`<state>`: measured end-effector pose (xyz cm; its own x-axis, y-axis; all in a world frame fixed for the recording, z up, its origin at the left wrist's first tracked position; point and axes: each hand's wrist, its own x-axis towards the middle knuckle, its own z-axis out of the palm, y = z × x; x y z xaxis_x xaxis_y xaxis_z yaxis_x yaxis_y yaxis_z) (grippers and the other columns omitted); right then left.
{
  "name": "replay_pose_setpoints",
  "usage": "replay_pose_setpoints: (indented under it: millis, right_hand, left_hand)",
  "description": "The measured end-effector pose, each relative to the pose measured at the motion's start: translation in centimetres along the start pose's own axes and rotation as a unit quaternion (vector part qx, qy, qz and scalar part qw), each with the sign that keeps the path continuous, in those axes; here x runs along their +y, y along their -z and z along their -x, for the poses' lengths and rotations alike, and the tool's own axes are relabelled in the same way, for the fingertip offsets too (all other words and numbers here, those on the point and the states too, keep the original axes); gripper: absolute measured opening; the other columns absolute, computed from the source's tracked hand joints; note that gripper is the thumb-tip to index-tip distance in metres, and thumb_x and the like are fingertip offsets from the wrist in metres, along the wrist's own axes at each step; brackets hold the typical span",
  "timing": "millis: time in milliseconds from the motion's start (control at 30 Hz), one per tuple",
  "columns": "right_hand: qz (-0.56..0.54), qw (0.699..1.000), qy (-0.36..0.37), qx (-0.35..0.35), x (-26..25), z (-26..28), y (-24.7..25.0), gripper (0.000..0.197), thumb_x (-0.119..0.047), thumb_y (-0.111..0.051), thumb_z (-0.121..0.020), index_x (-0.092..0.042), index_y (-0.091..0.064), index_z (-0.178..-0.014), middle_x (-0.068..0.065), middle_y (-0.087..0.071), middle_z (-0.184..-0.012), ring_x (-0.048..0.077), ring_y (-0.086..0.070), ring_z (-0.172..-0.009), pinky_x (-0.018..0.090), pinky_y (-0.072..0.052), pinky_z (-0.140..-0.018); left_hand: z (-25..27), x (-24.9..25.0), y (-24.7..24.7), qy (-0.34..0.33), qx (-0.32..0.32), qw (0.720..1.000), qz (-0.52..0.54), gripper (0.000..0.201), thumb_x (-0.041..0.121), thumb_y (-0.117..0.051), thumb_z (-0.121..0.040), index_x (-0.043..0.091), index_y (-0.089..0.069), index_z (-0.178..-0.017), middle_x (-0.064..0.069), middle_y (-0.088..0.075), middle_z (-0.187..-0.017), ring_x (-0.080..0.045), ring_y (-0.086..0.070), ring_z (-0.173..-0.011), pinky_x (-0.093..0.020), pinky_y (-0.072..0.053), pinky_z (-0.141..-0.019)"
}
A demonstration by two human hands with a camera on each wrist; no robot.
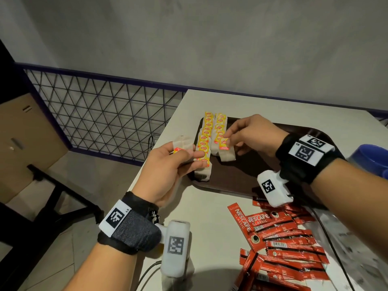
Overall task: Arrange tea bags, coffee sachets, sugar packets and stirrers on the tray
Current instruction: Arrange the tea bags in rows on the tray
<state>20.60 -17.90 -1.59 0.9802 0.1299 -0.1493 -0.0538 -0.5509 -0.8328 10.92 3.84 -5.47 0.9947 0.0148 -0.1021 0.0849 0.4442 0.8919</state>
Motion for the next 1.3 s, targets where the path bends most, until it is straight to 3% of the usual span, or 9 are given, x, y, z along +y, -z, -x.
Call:
replay_pose_setpoints:
  millis: [133, 333, 433, 600, 733, 867, 967, 1133, 1300]
  right_hand:
    - [-0.067, 0.996, -0.03, -0.059, -0.2, -0.8, -1.0, 0.015, 0.01, -0.073, -0.086, 0.001, -0.074, -0.097, 0.022, -0.073, -0.096, 0.025, -0.069, -0.074, 0.035, -0.064, -0.065]
    - [-0.037, 0.997, -0.049, -0.056, 0.6, -1.8, -2.1, 0.018, 0.012, -0.073, -0.086, 0.008, -0.073, -0.103, 0.031, -0.072, -0.112, 0.037, -0.073, -0.09, 0.04, -0.067, -0.071]
    - [-0.03, 0.998, -0.048, -0.042, 0.6, -2.2, -2.1, 0.016, 0.013, -0.073, -0.086, 0.008, -0.073, -0.101, 0.03, -0.073, -0.109, 0.04, -0.075, -0.095, 0.048, -0.065, -0.081]
    - [-0.013, 0.999, -0.049, -0.021, 0.4, -2.8, -1.9, 0.011, 0.014, -0.073, -0.085, 0.006, -0.074, -0.093, 0.027, -0.075, -0.099, 0.034, -0.075, -0.082, 0.047, -0.065, -0.082]
    - [0.037, 0.999, -0.038, -0.007, 0.5, -3.3, -1.7, 0.017, 0.007, -0.077, -0.083, 0.005, -0.075, -0.1, 0.019, -0.078, -0.095, 0.034, -0.078, -0.091, 0.049, -0.065, -0.084]
    - [0.023, 0.999, -0.045, -0.001, 0.3, -3.0, -1.6, 0.024, 0.01, -0.08, -0.08, 0.007, -0.072, -0.103, 0.019, -0.077, -0.087, 0.025, -0.075, -0.073, 0.042, -0.067, -0.073]
    - [0.046, 0.998, -0.032, -0.024, -0.2, -2.4, -1.3, 0.018, 0.006, -0.08, -0.083, 0.007, -0.075, -0.1, 0.015, -0.079, -0.088, 0.021, -0.072, -0.071, 0.033, -0.066, -0.064]
    - [0.089, 0.994, -0.016, -0.068, -0.8, -2.1, -1.5, 0.01, -0.003, -0.082, -0.084, -0.003, -0.082, -0.094, 0.008, -0.08, -0.087, 0.017, -0.071, -0.069, 0.032, -0.065, -0.066]
    - [0.129, 0.988, -0.024, -0.078, -0.4, -1.8, -2.6, 0.01, -0.008, -0.078, -0.087, -0.001, -0.081, -0.093, 0.013, -0.08, -0.089, 0.02, -0.073, -0.076, 0.029, -0.063, -0.065]
  left_hand:
    - [0.0, 0.0, 0.0, 0.001, -0.003, 1.0, -0.005, 0.012, -0.006, -0.054, -0.1, -0.006, -0.065, -0.104, -0.03, -0.074, -0.103, -0.04, -0.074, -0.088, -0.03, -0.064, -0.08]
    - [0.0, 0.1, 0.0, 0.002, -0.006, 1.0, -0.007, 0.011, -0.005, -0.054, -0.1, -0.004, -0.065, -0.103, -0.029, -0.075, -0.102, -0.039, -0.074, -0.086, -0.03, -0.064, -0.081]
    - [0.0, 0.1, 0.0, 0.001, -0.01, 1.0, -0.008, 0.012, -0.005, -0.054, -0.1, -0.004, -0.065, -0.103, -0.028, -0.075, -0.101, -0.04, -0.074, -0.088, -0.031, -0.064, -0.083]
    - [0.1, 0.2, 0.0, -0.001, -0.011, 1.0, -0.012, 0.012, -0.004, -0.055, -0.101, -0.004, -0.065, -0.105, -0.028, -0.075, -0.103, -0.04, -0.074, -0.091, -0.031, -0.064, -0.084]
    - [0.1, 0.1, 0.0, -0.001, -0.012, 1.0, -0.01, 0.012, -0.004, -0.055, -0.101, -0.003, -0.066, -0.105, -0.028, -0.075, -0.103, -0.04, -0.074, -0.092, -0.031, -0.064, -0.084]
    - [0.1, 0.1, 0.0, 0.0, -0.014, 1.0, -0.013, 0.012, -0.004, -0.054, -0.101, -0.002, -0.066, -0.105, -0.027, -0.075, -0.103, -0.041, -0.074, -0.093, -0.032, -0.064, -0.085]
    - [0.0, 0.1, 0.0, 0.001, -0.017, 1.0, -0.013, 0.013, -0.003, -0.054, -0.101, -0.002, -0.065, -0.107, -0.027, -0.076, -0.103, -0.042, -0.073, -0.095, -0.031, -0.063, -0.084]
    - [0.0, 0.0, 0.0, -0.001, -0.022, 1.0, -0.01, 0.012, -0.004, -0.054, -0.101, -0.003, -0.066, -0.104, -0.026, -0.076, -0.101, -0.041, -0.074, -0.092, -0.03, -0.063, -0.081]
    - [0.2, 0.1, -0.1, 0.018, -0.056, 0.998, 0.003, 0.021, -0.013, -0.046, -0.099, -0.009, -0.061, -0.113, -0.032, -0.072, -0.111, -0.044, -0.075, -0.096, -0.03, -0.063, -0.083]
